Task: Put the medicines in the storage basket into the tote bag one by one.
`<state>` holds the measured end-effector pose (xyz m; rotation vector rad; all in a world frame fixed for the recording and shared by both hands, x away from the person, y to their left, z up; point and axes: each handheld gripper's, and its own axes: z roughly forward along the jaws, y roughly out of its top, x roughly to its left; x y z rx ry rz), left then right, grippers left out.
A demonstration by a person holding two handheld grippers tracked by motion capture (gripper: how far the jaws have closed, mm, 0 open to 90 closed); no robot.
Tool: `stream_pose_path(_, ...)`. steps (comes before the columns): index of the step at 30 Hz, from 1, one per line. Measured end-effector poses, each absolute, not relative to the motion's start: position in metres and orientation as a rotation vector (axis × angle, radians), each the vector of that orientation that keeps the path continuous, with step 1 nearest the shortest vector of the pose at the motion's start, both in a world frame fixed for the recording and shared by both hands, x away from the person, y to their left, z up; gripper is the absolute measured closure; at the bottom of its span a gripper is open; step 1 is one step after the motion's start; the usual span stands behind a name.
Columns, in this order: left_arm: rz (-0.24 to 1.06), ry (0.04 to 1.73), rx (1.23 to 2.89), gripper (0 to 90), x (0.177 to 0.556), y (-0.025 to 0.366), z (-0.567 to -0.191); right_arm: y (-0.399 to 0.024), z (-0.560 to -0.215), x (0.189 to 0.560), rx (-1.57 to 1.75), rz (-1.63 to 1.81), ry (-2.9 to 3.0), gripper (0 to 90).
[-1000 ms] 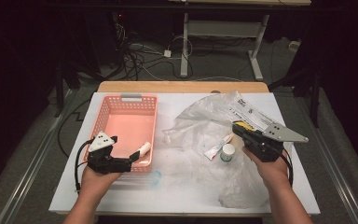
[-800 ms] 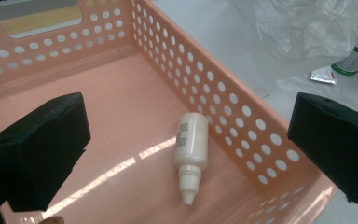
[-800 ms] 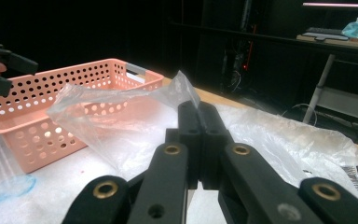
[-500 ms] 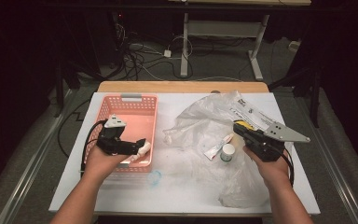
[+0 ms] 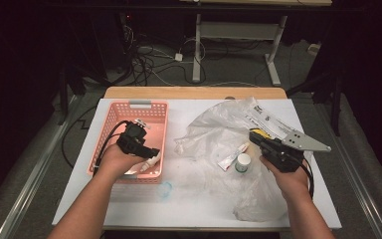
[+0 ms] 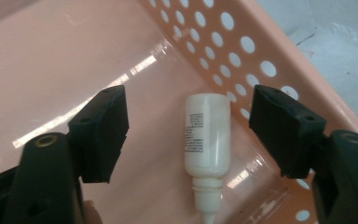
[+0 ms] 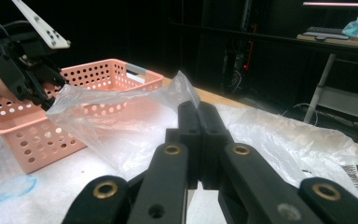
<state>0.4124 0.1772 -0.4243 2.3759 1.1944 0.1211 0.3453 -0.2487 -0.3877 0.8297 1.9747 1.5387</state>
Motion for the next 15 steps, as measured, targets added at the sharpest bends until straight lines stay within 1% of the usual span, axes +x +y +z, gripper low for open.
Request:
stream_pose_path(1, 0.116, 1.192, 2.387, 29.9, 0.413, 0.175, -0.425, -0.249, -0.388, 0.345, 0.829, 1.539, 1.976, 90.0)
stream_pose_path(2, 0.106, 1.188, 2.399, 33.6, 0.414, 0.173, -0.426, -0.249, -0.388, 0.345, 0.829, 1.538, 1.976, 90.0)
stream_pose_path(6, 0.046, 1.207, 2.468, 40.1, 0.421, 0.167, -0.432, -0.249, -0.388, 0.345, 0.832, 1.54, 1.978, 90.0)
stream_pose_path(9, -0.007, 1.231, 2.502, 43.7, 0.425, 0.165, -0.438, -0.249, -0.388, 0.345, 0.829, 1.541, 1.976, 90.0)
stream_pose_path(15, -0.028, 1.23, 2.58, 50.6, 0.43, 0.158, -0.449, -0.249, -0.388, 0.345, 0.83, 1.54, 1.975, 90.0)
